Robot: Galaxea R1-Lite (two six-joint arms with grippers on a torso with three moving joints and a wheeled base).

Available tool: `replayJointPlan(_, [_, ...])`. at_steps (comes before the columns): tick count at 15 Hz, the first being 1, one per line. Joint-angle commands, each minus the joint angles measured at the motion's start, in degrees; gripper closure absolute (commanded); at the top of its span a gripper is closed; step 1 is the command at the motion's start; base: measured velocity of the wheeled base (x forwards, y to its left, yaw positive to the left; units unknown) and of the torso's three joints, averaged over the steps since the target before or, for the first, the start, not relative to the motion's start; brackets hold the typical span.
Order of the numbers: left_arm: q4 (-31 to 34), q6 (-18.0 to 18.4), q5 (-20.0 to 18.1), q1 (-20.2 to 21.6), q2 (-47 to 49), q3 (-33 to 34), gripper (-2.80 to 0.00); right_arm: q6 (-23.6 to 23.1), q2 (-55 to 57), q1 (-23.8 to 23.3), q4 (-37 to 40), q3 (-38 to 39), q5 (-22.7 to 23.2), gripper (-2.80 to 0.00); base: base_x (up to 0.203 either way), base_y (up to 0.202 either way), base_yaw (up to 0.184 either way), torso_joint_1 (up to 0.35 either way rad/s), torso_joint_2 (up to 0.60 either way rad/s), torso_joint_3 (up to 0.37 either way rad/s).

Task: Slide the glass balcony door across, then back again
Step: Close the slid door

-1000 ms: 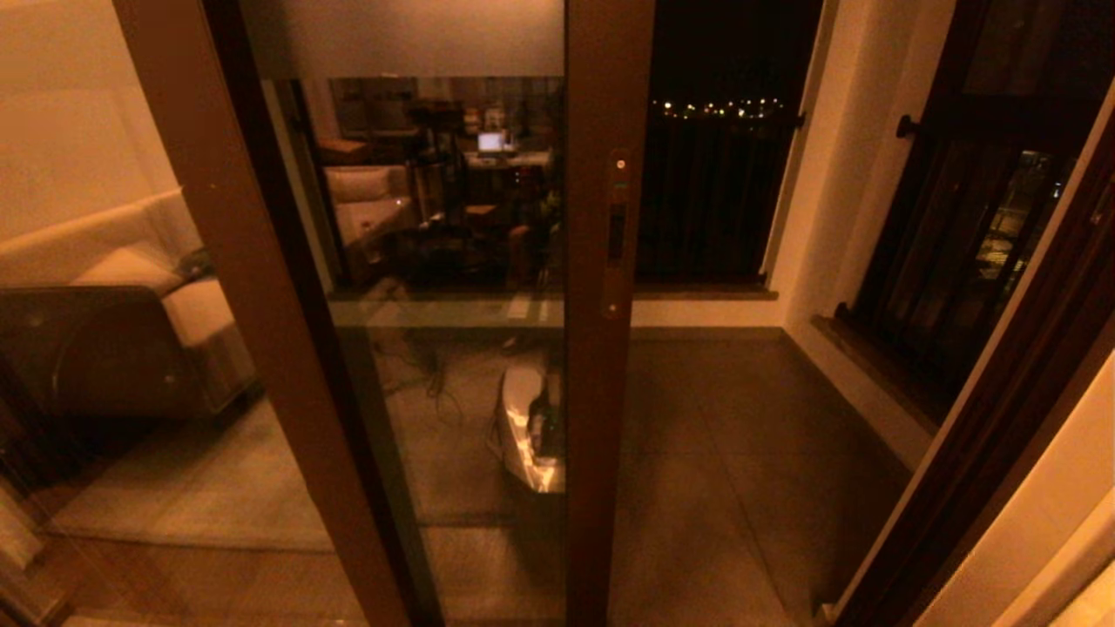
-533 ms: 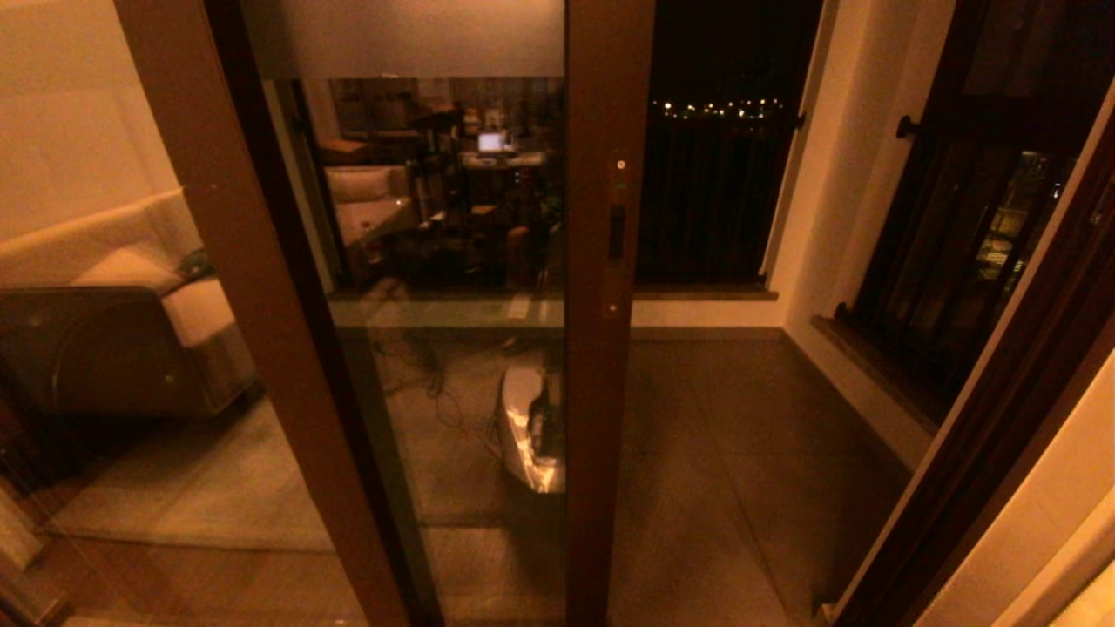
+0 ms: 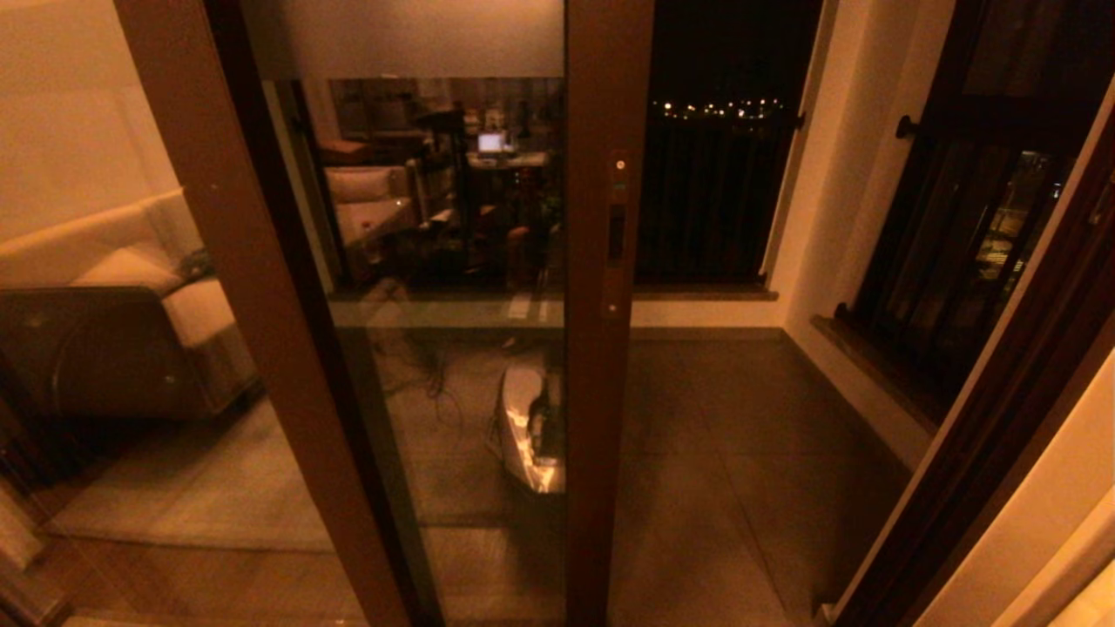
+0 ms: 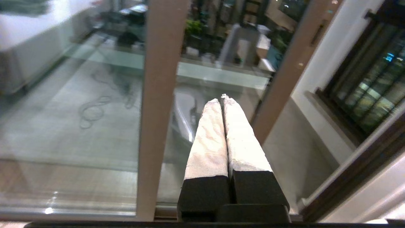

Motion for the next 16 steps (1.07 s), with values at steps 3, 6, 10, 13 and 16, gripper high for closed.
replayJointPlan(3, [0.4, 0.6, -1.4, 2.1, -2.3, 1.3, 0.00, 0.0, 0.0, 0.0, 0.0, 0.0, 0.0, 0.00, 0.000, 0.000, 0.000, 0.000, 0.00, 0.000])
replayJointPlan(6, [1.7, 0.9, -2.2, 4.5, -3.4, 0.9, 0.00, 0.0, 0.0, 0.0, 0.0, 0.0, 0.0, 0.00, 0.000, 0.000, 0.000, 0.000, 0.00, 0.000])
replayJointPlan(10, [2.1, 5.2, 0.0, 3.9, -6.1, 4.4, 0.00, 0.0, 0.0, 0.0, 0.0, 0.0, 0.0, 0.00, 0.000, 0.000, 0.000, 0.000, 0.00, 0.000])
replayJointPlan(13, [2.1, 7.7, 2.1, 3.5, -9.0, 7.7, 0.00, 0.0, 0.0, 0.0, 0.0, 0.0, 0.0, 0.00, 0.000, 0.000, 0.000, 0.000, 0.00, 0.000])
replayJointPlan(16, [2.0, 7.6, 2.0, 3.5, -9.5, 10.2, 0.00, 0.0, 0.0, 0.0, 0.0, 0.0, 0.0, 0.00, 0.000, 0.000, 0.000, 0.000, 0.00, 0.000])
